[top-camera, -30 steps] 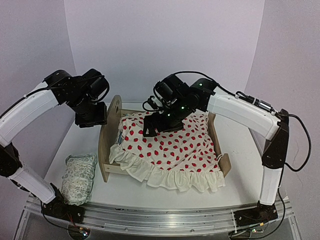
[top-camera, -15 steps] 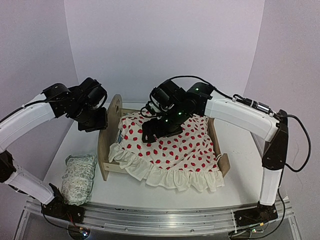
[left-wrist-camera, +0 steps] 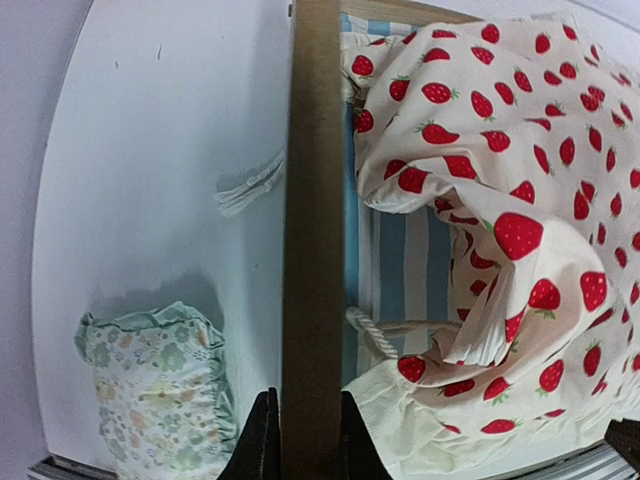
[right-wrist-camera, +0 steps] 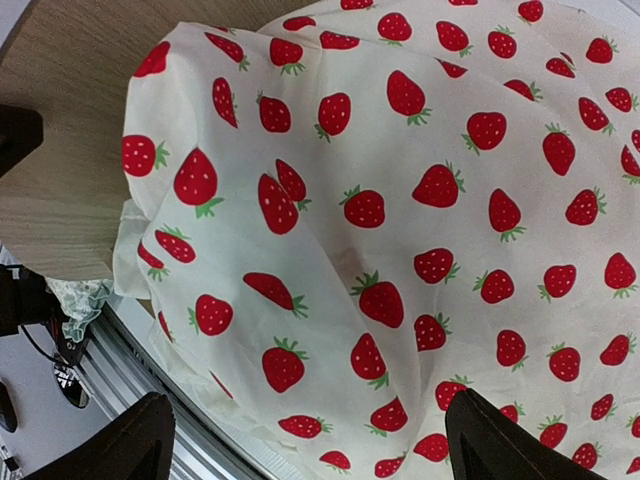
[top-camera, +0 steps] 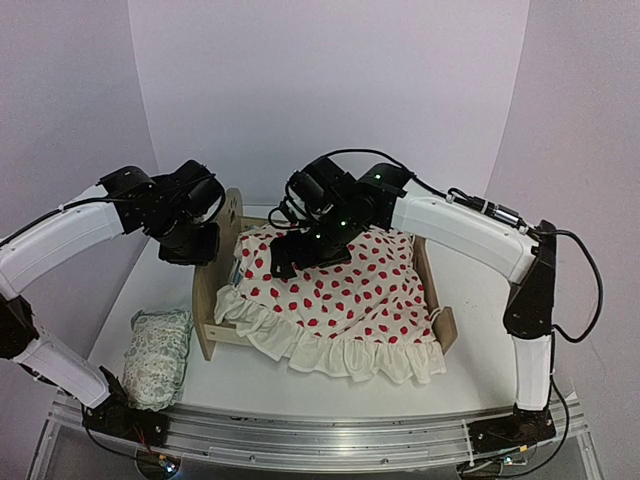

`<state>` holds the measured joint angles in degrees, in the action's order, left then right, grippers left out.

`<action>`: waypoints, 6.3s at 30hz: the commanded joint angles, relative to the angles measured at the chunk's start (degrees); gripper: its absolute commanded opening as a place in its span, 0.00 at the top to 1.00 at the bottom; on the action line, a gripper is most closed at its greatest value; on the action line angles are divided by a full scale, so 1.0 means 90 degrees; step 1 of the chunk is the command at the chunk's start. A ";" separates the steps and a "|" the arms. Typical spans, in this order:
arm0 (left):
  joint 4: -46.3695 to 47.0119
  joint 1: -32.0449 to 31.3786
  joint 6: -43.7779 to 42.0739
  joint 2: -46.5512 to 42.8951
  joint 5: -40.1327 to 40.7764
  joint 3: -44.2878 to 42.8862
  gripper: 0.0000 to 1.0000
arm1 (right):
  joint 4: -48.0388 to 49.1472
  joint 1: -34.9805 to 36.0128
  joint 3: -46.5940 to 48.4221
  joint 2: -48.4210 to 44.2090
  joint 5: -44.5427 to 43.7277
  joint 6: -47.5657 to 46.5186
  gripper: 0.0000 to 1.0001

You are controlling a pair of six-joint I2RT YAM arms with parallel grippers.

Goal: Set up the pet bed
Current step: Move the bed frame to the center of the board, then pick up the left corner of the mattress closest to the robot from the bed frame, then cross the left ropes of the mattress closest to the robot.

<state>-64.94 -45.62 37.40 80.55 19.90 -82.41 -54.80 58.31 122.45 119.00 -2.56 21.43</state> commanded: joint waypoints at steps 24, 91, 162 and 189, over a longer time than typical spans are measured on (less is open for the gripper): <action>0.0389 0.0410 -0.0248 0.0864 0.0248 -0.0760 0.95 | 0.0254 0.0338 0.1592 0.0646 -0.1191 -0.1194 0.05; 0.0350 0.0444 0.0555 -0.0332 -0.1158 -0.0736 0.48 | 0.1539 0.0602 0.0621 0.1588 -0.1368 -0.2114 0.28; 0.2284 0.0290 -0.3711 -0.1239 -0.2955 0.0222 0.60 | 0.1823 -0.0741 -0.0158 -0.1135 0.0875 -0.0519 1.00; 0.4831 0.0294 -0.4372 -0.0814 -0.3298 0.1777 0.71 | 0.1831 -0.0907 0.0096 -0.1231 0.1309 -0.0071 1.00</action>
<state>-27.11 -42.81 -1.72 74.50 -9.74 -67.28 -40.34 50.46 120.97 111.09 7.59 19.47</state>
